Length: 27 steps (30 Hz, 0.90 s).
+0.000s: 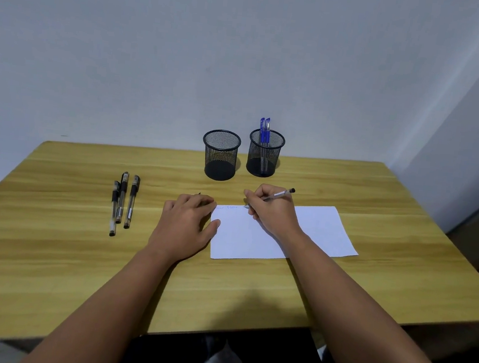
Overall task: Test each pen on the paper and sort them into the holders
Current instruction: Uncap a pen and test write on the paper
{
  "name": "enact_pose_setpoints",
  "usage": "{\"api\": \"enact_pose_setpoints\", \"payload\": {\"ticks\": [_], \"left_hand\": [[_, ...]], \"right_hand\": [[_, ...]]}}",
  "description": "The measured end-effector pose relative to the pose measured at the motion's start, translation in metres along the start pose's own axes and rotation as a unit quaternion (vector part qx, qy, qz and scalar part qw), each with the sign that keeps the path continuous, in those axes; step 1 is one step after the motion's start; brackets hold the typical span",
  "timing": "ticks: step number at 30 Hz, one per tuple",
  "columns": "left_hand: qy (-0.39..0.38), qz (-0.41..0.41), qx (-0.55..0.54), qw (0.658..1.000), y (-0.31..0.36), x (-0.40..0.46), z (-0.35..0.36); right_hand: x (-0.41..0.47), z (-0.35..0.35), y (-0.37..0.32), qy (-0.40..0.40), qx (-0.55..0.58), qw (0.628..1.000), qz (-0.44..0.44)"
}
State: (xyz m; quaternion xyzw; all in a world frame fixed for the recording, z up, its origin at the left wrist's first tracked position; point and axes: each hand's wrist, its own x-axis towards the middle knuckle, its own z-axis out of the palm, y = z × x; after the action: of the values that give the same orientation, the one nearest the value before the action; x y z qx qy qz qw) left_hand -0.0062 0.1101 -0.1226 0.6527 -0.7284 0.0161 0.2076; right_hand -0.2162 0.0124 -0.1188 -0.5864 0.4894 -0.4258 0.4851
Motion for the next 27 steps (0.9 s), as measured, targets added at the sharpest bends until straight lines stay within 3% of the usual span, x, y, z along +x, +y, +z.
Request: {"api": "enact_pose_setpoints", "payload": {"ticks": [7,14,27], "left_hand": [[0.000,-0.002,0.000,1.000,0.0004,-0.0004,0.0001],[0.002,-0.003,-0.007,1.000,0.0013,-0.0012,0.0002],[-0.006,-0.003,-0.002,1.000,0.0008,-0.0002,-0.0005]], "right_hand": [[-0.0045,0.0001,-0.0032,0.014,-0.038,0.999,-0.012],[-0.0044,-0.0023,-0.0055,0.039,0.023,0.999,0.001],[-0.0040,-0.0004,-0.0020,0.031,-0.050,0.998,-0.020]]}}
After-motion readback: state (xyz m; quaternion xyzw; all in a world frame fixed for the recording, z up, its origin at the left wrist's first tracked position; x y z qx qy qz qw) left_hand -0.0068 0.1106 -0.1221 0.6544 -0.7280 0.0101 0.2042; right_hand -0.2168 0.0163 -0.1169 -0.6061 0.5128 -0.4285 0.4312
